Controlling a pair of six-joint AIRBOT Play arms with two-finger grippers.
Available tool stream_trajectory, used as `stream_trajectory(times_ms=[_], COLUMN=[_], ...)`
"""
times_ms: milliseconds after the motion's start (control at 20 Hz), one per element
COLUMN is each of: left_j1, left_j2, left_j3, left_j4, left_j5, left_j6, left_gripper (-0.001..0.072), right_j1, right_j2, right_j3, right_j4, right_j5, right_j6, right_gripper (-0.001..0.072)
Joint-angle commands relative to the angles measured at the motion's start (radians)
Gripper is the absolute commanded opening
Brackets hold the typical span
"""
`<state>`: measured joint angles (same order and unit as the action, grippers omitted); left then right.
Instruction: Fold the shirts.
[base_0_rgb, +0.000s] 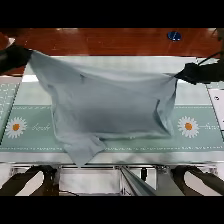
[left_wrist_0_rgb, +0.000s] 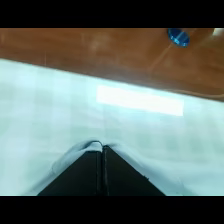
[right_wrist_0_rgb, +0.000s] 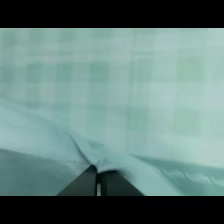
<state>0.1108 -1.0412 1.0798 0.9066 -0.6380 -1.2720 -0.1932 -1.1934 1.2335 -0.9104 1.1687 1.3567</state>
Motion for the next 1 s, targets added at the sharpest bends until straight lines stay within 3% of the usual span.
stream_trajectory(times_ms=[0,150,200,250,300,550,650,800,950], left_j1=[-0.113,-0.155,-0.156,-0.152,-0.138,0.144,0.288,0.423,0.461], left_j2=[-0.231,-0.338,-0.354,-0.36,-0.359,-0.323,-0.295,-0.191,-0.085], left_j3=[0.049,0.081,0.081,0.081,0.082,0.15,0.11,-0.111,-0.383], left_j4=[-0.008,-0.01,-0.01,-0.009,-0.008,0.177,0.19,0.178,0.084], left_j5=[0.139,0.138,0.129,0.105,0.074,-0.444,-0.611,-0.652,-0.649], left_j6=[0.003,-0.009,-0.014,-0.024,-0.024,-0.062,-0.061,-0.06,-0.045], left_gripper=[0.0019,0.0032,0.0149,0.0418,0.0507,0.0506,0.0506,0.0506,0.0506], right_j1=[-0.092,-0.092,-0.092,-0.095,-0.102,-0.307,-0.39,-0.443,-0.46], right_j2=[-0.288,-0.453,-0.489,-0.514,-0.524,-0.456,-0.38,-0.186,0.055], right_j3=[0.109,0.218,0.245,0.268,0.288,0.378,0.362,0.098,-0.323], right_j4=[0.29,0.349,0.368,0.387,0.388,0.347,0.139,-0.167,-0.145], right_j5=[-0.055,-0.074,-0.08,-0.079,-0.07,0.161,0.251,0.205,0.044], right_j6=[-0.118,-0.085,-0.059,-0.048,-0.045,-0.032,-0.033,0.039,0.06], right_gripper=[0.0023,0.0054,0.0216,0.0402,0.0413,0.0413,0.0413,0.0412,0.0412])
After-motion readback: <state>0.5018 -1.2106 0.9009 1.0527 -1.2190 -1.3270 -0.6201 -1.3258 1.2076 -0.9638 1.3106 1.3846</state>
